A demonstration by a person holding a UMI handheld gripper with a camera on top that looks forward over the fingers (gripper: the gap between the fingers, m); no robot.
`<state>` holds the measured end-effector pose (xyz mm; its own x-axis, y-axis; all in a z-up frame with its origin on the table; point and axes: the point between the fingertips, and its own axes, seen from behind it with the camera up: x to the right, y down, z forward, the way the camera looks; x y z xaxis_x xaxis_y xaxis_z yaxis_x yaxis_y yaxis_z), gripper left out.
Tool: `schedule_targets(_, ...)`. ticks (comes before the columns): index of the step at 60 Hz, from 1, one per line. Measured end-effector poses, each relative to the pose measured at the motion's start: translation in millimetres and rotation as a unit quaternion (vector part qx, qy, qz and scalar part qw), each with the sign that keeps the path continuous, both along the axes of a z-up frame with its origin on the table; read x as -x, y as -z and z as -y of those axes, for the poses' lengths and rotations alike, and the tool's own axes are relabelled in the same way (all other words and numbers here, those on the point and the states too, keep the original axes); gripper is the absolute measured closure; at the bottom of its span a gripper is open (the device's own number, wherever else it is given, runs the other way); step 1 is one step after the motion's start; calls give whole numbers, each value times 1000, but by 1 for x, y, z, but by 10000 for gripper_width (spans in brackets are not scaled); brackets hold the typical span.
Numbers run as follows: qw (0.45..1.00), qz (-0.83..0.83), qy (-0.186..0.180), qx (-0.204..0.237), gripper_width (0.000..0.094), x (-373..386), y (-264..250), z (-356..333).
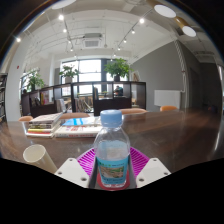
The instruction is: Pour water
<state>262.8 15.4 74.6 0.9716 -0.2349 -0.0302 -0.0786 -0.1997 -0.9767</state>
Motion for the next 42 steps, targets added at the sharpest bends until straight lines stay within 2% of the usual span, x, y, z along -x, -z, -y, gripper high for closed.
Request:
schedule_targets(2, 1000, -7, 2, 13, 400, 0, 8, 2)
schedule_targets(6, 999, -2, 7, 36, 208, -3, 19, 9)
schedule_targets(9, 999, -2, 3, 37, 161, 1, 18, 13)
schedule_targets(16, 998, -10, -2, 67, 132, 11, 27, 34)
schedule_targets(26, 993, -9, 10, 119, 122, 49, 46, 97)
schedule_targets(33, 991, 3, 19, 129, 120, 91, 39, 132)
schedule_targets(42, 994, -3, -21, 105, 116, 172, 7, 140)
